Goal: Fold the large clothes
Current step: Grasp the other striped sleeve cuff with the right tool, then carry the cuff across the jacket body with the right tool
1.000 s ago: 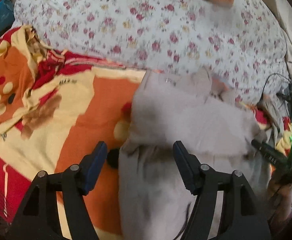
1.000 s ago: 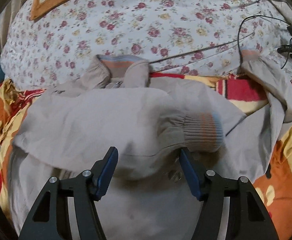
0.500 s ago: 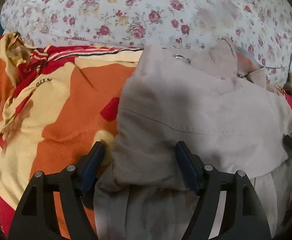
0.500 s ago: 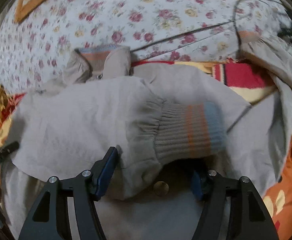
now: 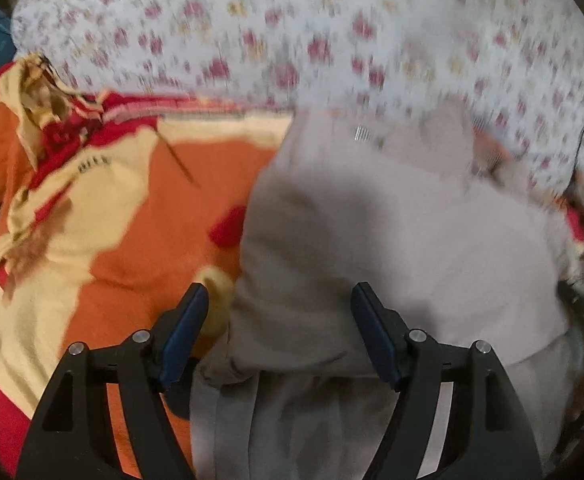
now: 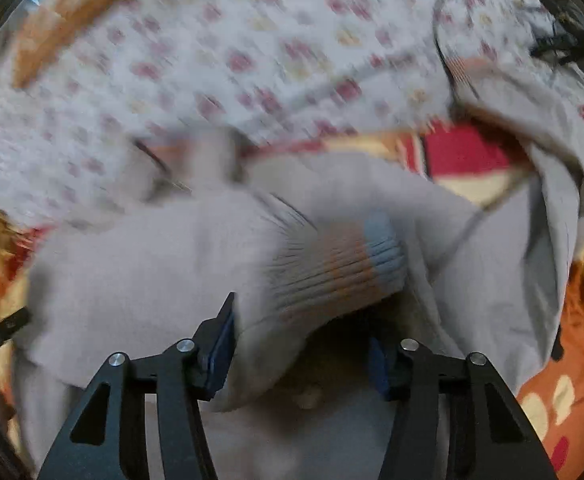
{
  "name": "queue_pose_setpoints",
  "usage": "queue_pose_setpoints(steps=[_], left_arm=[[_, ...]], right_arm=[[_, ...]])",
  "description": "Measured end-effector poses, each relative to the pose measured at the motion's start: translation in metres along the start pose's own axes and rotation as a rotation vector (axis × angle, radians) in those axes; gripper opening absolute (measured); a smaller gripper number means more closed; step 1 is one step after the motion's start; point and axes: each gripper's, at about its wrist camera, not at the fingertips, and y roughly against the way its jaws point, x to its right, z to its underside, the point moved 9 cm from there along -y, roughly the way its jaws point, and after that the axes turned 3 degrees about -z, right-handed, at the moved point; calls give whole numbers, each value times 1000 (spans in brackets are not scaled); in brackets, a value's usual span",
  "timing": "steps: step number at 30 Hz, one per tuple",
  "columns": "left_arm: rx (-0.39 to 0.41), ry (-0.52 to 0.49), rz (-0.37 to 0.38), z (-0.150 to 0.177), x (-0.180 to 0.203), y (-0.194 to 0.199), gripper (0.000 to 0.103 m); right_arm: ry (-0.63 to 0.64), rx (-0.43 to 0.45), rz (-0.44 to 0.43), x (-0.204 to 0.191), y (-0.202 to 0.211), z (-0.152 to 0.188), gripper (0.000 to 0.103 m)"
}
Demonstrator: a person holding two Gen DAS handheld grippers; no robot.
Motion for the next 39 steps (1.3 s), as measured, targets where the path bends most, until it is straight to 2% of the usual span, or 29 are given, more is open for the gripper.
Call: queue_pose_setpoints(steps=[2,6,8,11,13,16,19,20,21,22,23,26,27,29,31,35,37,39], left_arm=[[14,-11,-14,2,3,-1,74],[14,-46,-14,2,9,3,74],[13,-40,-11,2,9,4,74],[3,-27,3,1,8,6,74],[-1,-6,15,1,6,6,74],[-3,-7,12,1,7,3,74],[2,-20,6,-1,9,1,74],[4,-26,4,-2,10,0,75],[5,-29,2,-3,10,-1,75],[4,-29,3,-4,11,-2,75],[2,-29,5,-5,11,-2,75],[-4,-21,16,-5,10,-1,75],[-4,-16,19,-4,10,0,75],[-7,-9,28,-3,9,2,75],[-1,2,40,-3,7,8,75],[52,28,52,-9,0,26,75],[68,48,71,-13,-3,32,75],[83,83,100,-17,-10,39,75]], right_arm=[[-25,9,-13,6,8,-1,55],[-56,96,-30,19,50,-15,70],[-46,140,43,36,65,-31,71],[10,184,229,70,75,-64,72],[45,198,325,89,71,-86,83],[146,117,449,110,35,-111,83],[201,88,551,129,7,-120,81],[224,84,599,136,-2,-124,78],[238,85,635,144,-6,-126,56],[243,84,645,148,-8,-128,20],[240,83,627,152,-6,-130,6],[131,138,383,149,20,-140,2],[103,157,324,147,37,-142,1],[80,172,263,145,60,-146,0],[50,185,146,132,84,-146,0],[124,201,-123,66,138,-132,0],[200,173,-284,16,163,-116,0],[304,106,-444,-39,180,-98,0]])
